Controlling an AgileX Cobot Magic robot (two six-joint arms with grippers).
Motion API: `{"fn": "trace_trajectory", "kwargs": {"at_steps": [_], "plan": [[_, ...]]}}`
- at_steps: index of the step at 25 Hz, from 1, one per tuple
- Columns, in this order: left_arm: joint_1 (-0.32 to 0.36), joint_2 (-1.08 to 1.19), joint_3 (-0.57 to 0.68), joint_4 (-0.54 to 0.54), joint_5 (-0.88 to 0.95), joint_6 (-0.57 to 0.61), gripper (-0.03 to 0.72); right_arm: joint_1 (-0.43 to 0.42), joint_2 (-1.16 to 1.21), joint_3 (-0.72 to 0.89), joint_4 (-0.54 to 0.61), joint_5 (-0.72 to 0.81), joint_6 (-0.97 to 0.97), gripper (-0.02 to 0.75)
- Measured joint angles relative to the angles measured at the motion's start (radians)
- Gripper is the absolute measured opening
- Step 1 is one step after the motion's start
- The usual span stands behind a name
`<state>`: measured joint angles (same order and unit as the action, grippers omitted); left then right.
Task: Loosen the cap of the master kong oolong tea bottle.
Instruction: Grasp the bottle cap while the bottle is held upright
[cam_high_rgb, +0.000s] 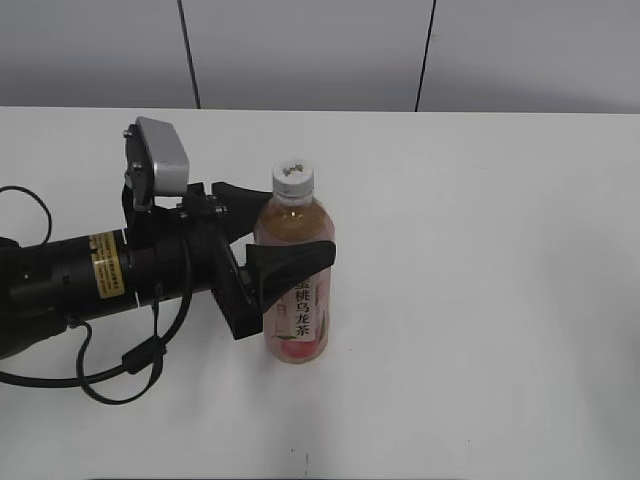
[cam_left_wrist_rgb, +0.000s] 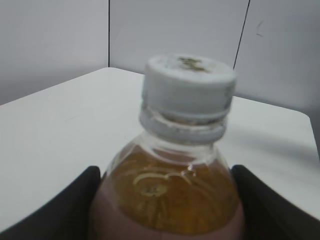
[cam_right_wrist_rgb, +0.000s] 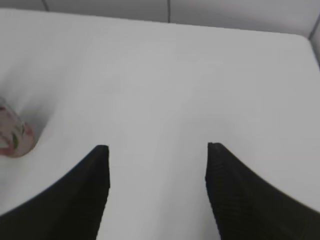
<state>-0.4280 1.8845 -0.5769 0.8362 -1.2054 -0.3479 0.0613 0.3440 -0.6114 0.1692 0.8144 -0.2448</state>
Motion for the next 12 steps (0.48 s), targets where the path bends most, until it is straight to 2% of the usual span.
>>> {"fn": "trace_trajectory", "kwargs": {"at_steps": [2, 6, 12], "plan": [[0.0, 0.0, 0.0, 0.0, 0.0, 0.0, 0.468, 0.002, 0.137, -0.04, 0.091, -0.016, -0.137, 0.449], [0.0, 0.0, 0.0, -0.001, 0.0, 0.0, 0.468, 0.031, 0.415, -0.188, 0.186, -0.007, -0.293, 0.421], [0.0, 0.0, 0.0, -0.002, -0.001, -0.002, 0.468, 0.075, 0.807, -0.542, 0.291, 0.216, -0.425, 0.407]]}}
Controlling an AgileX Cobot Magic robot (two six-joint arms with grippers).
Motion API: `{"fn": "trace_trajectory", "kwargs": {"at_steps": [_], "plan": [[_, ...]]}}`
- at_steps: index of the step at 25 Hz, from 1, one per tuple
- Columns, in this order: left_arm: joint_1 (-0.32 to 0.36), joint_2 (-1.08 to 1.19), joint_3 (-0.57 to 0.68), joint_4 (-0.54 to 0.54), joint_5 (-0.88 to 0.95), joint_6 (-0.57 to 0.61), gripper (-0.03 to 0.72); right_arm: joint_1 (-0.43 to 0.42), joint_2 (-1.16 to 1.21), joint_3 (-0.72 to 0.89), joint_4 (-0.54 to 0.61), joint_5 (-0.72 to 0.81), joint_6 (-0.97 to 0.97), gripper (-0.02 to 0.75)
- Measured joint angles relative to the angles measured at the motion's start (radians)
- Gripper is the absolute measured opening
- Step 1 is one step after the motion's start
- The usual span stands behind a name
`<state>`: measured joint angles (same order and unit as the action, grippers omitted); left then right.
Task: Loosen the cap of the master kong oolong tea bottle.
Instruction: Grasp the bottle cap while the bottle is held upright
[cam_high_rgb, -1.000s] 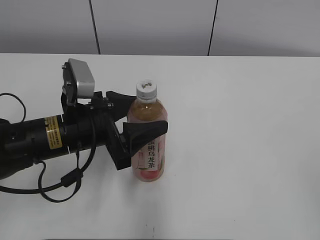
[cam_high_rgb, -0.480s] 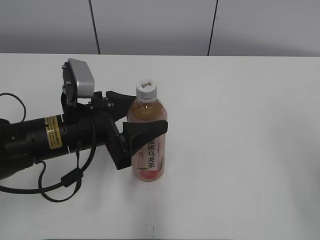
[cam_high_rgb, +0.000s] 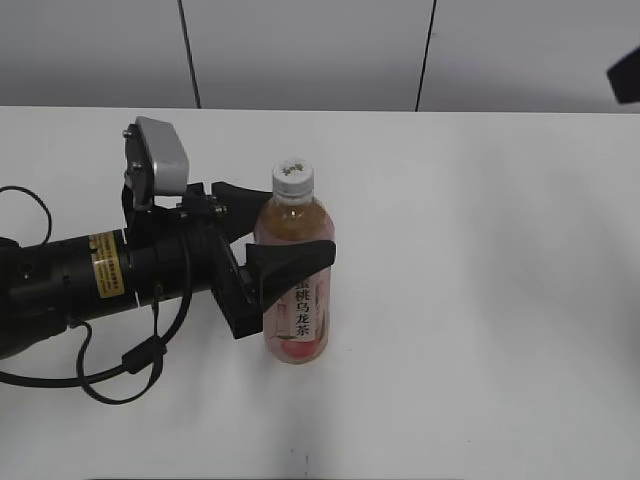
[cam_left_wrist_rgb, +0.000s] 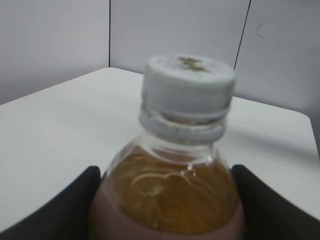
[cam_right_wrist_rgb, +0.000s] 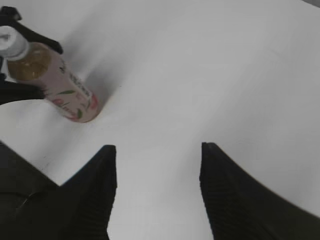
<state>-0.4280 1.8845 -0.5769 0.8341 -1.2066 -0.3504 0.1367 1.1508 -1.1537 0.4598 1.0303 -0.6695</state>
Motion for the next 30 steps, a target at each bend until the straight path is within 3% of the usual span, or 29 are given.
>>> {"fn": "trace_trajectory", "kwargs": {"at_steps": [4, 8, 12, 18, 27, 30], "plan": [[0.0, 0.0, 0.0, 0.0, 0.0, 0.0, 0.468, 0.099, 0.206, -0.251, 0.006, 0.153, -0.019, 0.407], [0.0, 0.0, 0.0, -0.001, 0.0, 0.0, 0.468, 0.215, 0.401, -0.488, -0.009, 0.175, -0.011, 0.406], [0.0, 0.0, 0.0, -0.001, 0.0, 0.0, 0.468, 0.338, 0.537, -0.63, -0.105, 0.175, 0.002, 0.407], [0.0, 0.0, 0.0, -0.001, 0.0, 0.0, 0.468, 0.435, 0.652, -0.655, -0.168, 0.181, 0.143, 0.406], [0.0, 0.0, 0.0, -0.001, 0.0, 0.0, 0.468, 0.556, 0.66, -0.657, -0.179, 0.187, 0.342, 0.406], [0.0, 0.0, 0.0, -0.001, 0.0, 0.0, 0.468, 0.605, 0.66, -0.657, -0.232, 0.188, 0.454, 0.406]]}}
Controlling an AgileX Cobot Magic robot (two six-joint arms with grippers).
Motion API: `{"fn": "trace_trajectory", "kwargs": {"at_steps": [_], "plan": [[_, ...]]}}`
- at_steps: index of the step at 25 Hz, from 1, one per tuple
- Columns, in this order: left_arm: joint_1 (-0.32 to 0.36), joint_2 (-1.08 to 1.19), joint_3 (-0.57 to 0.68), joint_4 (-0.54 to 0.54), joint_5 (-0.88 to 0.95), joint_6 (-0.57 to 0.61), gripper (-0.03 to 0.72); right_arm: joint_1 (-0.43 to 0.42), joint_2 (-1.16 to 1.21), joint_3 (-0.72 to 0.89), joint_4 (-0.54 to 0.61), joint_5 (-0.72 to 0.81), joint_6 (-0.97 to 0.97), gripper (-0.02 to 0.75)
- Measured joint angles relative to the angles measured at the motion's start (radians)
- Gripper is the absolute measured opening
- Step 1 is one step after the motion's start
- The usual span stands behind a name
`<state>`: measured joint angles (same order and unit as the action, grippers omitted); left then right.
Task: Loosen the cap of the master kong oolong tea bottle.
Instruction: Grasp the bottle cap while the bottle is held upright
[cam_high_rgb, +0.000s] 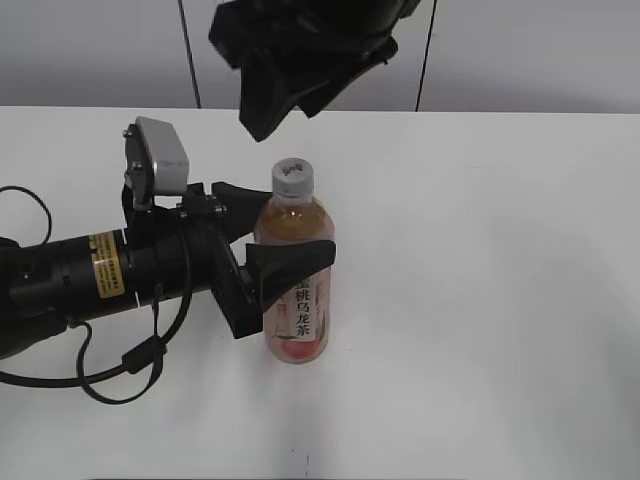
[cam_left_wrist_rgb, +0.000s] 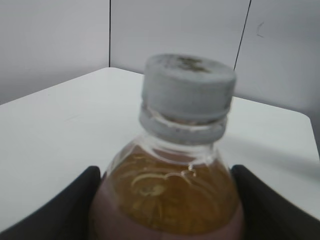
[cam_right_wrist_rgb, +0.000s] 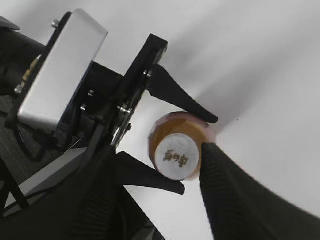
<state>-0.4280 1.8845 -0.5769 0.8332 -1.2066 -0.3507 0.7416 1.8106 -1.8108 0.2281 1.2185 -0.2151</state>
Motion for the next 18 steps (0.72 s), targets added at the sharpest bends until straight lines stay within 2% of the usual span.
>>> {"fn": "trace_trajectory", "kwargs": {"at_steps": [6, 11, 18], "plan": [[0.0, 0.0, 0.0, 0.0, 0.0, 0.0, 0.468, 0.024, 0.0, 0.022, -0.063, 0.001, 0.149, 0.406], [0.0, 0.0, 0.0, 0.0, 0.0, 0.0, 0.468, 0.024, 0.0, 0.086, -0.06, 0.002, 0.171, 0.406], [0.0, 0.0, 0.0, 0.0, 0.0, 0.0, 0.468, 0.024, 0.011, 0.089, -0.054, 0.003, 0.171, 0.406]]}}
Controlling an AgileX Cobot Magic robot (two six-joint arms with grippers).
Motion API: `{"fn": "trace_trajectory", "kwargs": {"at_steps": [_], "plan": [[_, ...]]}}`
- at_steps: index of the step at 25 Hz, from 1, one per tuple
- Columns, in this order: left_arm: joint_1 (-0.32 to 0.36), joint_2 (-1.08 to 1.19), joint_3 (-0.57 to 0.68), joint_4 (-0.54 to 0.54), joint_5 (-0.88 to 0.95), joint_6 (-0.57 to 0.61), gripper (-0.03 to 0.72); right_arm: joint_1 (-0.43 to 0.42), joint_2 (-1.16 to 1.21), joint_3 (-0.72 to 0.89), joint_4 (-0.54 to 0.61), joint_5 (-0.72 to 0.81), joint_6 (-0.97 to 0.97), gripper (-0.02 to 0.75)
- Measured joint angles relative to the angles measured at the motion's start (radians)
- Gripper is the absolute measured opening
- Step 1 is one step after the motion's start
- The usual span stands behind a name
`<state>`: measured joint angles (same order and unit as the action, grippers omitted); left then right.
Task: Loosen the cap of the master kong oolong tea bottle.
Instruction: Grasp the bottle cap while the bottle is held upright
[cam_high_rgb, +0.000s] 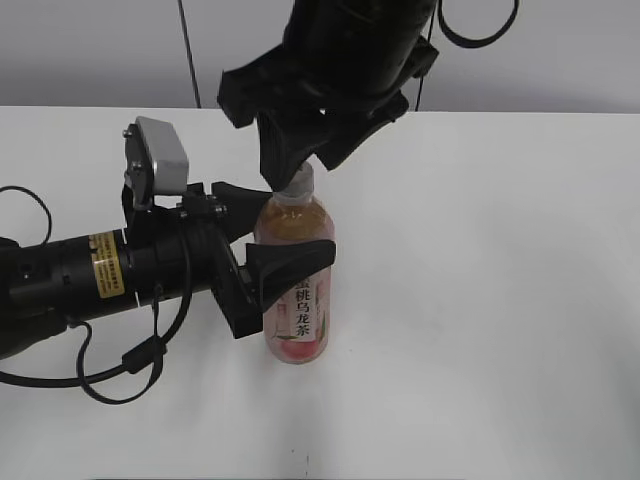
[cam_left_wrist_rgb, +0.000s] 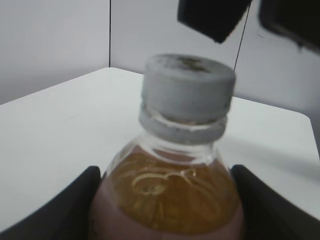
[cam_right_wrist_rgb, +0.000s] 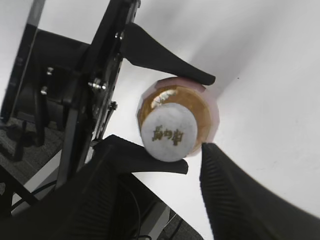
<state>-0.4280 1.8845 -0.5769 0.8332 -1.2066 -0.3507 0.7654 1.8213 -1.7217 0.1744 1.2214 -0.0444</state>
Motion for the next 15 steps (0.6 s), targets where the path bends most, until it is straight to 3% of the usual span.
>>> {"fn": "trace_trajectory", "kwargs": {"at_steps": [15], "plan": [[0.0, 0.0, 0.0, 0.0, 0.0, 0.0, 0.468, 0.0, 0.013, 0.0, 0.002, 0.0, -0.002, 0.469]]}}
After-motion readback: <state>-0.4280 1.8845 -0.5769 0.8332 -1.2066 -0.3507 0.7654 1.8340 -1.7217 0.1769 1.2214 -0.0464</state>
